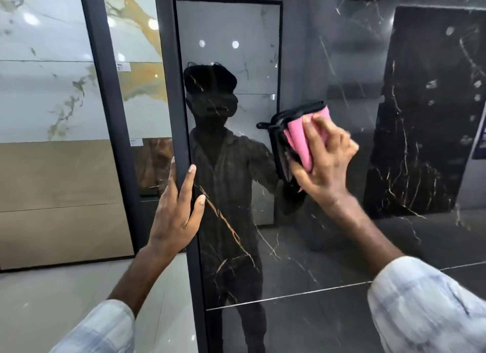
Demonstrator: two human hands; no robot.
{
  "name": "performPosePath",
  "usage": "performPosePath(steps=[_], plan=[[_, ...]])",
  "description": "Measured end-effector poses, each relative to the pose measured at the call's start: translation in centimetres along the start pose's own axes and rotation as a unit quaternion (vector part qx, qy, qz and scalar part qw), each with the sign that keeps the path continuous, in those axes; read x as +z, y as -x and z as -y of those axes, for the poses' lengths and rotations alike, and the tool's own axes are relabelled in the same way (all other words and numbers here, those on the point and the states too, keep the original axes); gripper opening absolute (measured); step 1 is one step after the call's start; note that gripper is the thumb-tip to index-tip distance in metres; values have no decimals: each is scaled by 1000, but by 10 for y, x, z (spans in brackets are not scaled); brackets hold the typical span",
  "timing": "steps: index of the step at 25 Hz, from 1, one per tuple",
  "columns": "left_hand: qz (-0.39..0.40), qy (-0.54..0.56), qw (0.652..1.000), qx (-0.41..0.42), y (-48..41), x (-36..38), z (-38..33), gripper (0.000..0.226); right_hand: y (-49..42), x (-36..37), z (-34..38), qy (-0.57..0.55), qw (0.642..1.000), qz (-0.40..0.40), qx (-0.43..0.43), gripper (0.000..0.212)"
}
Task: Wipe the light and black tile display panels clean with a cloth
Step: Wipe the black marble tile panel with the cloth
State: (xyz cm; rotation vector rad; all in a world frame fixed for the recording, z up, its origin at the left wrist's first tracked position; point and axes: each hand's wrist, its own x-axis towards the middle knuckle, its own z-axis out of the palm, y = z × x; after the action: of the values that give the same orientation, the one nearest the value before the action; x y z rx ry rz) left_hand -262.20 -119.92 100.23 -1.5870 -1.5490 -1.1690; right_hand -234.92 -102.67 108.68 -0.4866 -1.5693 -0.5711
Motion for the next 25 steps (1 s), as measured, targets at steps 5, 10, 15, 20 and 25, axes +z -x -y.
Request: performPosePath(steps=[5,10,15,20,25], plan=[[33,22,999,-6,22,6,6,65,162,5,55,-42,960,164,-223,50],[63,38,997,-14,31,5,8,65,103,-8,15,-89,990,97,-41,51],[67,56,996,-22,40,14,12,62,129,-14,25,-74,989,87,91,69],[20,101,992,-74,55,27,2,53,248,-6,63,-77,951,243,-175,52],[41,71,993,-80,71,30,7,51,184,-10,21,-152,984,98,-7,63]])
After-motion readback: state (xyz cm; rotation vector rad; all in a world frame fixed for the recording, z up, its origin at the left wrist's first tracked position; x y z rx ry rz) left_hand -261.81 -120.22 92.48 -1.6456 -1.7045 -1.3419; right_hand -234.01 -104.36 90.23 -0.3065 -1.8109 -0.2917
